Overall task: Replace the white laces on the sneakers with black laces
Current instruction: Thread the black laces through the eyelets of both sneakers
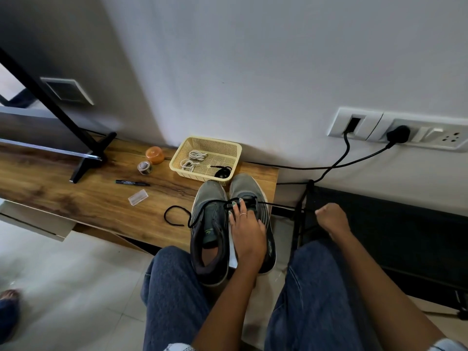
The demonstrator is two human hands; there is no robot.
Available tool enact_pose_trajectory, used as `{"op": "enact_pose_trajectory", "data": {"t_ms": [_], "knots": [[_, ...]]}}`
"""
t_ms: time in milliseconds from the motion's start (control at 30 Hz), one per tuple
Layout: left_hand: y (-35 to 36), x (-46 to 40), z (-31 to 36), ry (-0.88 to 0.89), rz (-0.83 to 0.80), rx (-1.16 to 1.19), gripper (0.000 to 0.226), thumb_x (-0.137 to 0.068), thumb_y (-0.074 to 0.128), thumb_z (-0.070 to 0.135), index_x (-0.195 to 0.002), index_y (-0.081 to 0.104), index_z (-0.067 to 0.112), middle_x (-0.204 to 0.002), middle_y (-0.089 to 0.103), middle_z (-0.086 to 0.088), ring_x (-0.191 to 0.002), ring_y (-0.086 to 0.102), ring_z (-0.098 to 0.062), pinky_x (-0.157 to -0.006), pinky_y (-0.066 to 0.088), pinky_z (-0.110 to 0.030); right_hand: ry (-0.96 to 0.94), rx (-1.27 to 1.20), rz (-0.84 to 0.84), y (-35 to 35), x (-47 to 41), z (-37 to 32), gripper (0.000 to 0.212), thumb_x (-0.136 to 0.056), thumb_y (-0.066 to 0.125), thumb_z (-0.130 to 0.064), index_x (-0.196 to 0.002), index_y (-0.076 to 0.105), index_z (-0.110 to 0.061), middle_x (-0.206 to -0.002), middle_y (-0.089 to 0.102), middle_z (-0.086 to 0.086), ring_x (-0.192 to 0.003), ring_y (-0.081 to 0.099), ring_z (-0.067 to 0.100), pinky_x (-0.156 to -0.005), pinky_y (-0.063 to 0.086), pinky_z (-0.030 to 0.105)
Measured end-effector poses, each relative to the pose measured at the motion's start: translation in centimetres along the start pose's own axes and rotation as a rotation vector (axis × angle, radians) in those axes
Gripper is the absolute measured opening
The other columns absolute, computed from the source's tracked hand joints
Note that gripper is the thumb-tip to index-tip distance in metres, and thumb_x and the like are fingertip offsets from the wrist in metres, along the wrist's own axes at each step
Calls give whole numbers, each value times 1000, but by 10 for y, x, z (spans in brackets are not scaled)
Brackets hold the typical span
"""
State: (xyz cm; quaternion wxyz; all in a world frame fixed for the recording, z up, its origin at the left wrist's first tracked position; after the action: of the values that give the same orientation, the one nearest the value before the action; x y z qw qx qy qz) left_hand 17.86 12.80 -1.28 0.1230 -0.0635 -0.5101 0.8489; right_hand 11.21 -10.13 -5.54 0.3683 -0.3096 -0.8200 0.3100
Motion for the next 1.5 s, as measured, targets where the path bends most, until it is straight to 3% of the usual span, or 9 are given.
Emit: {"op": "enact_pose_trajectory", "data": {"t_ms": [67, 167, 333, 433, 633, 800, 1000, 1333, 1500], "knots": [[0, 1, 0, 8, 3, 30, 35, -100, 41, 19, -130, 51, 3, -159, 16, -13, -149, 6, -26, -116, -8, -31, -11, 76, -12, 2, 2, -1, 13, -88, 51, -10, -85, 61, -3, -105, 64, 23, -93, 60, 36, -74, 45, 33], [0, 0, 0, 18, -16, 48, 34, -101, 41, 19, -129, 51, 4, -160, 13, -11, -149, 4, -25, -116, -9, -30, -167, 144, 5, 9, 13, -27, 17, -90, 50, -16, -97, 65, -12, -110, 62, 14, -102, 57, 34, -88, 48, 43], [4, -2, 0, 44, -48, 52, 29, -101, 42, 19, -124, 53, 5, -161, 11, -10, -149, 2, -24, -117, -9, -31, -493, 168, -78, 45, 41, -95, 23, -96, 49, -24, -111, 65, -19, -116, 59, 3, -115, 48, 24, -97, 36, 43], [4, -2, 0, 58, -47, 78, 27, -99, 44, 16, -121, 54, 4, -160, 12, -11, -149, 2, -25, -115, -11, -30, -548, 187, -107, 66, 48, -118, 23, -95, 50, -25, -107, 68, -16, -112, 64, 2, -109, 54, 24, -93, 43, 40], [5, -3, -1, 68, -38, 63, 29, -99, 44, 16, -124, 54, 4, -161, 10, -11, -149, 1, -26, -116, -10, -31, -447, 123, -135, 75, 47, -117, 21, -93, 54, -18, -73, 58, -17, -82, 64, 6, -82, 62, 24, -71, 52, 38], [5, 0, -1, 61, -8, 45, 26, -99, 45, 14, -120, 54, 4, -161, 9, -13, -149, 3, -27, -114, -11, -31, -411, 122, -199, 73, 41, -109, 27, -92, 48, -13, -71, 58, 0, -76, 63, 21, -72, 59, 34, -66, 51, 43], [5, -2, -3, 15, -21, 18, 29, -100, 43, 17, -124, 53, 5, -161, 6, -13, -149, 1, -26, -115, -10, -32, -324, 75, -259, 55, 35, -84, 42, -87, 52, -7, -48, 39, -14, -49, 35, 4, -46, 34, 18, -58, 35, 32], [4, -2, -2, 21, -55, 3, 32, -101, 40, 20, -129, 49, 8, -161, 4, -12, -149, 1, -24, -119, -3, -34, -95, 86, -154, 12, 18, -9, 42, -88, 57, -11, -50, 39, -12, -51, 39, 6, -50, 40, 19, -57, 33, 30], [4, -2, -3, 15, -69, 5, 34, -102, 39, 20, -132, 47, 8, -161, 6, -12, -149, 2, -24, -119, -2, -33, -34, 237, -180, 20, 19, -11, 25, -91, 57, -24, -75, 48, -8, -83, 55, 12, -82, 58, 29, -70, 46, 35]]}}
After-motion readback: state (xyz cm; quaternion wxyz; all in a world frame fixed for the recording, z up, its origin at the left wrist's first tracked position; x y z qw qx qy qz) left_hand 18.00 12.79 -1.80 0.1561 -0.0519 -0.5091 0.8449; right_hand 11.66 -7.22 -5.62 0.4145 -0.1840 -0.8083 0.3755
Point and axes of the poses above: each hand's wrist, its own x-axis away from the middle knuckle, its own y-axis out of the palm, z = x × y, the point moved 7 cm from there along -x, towards the middle knuckle
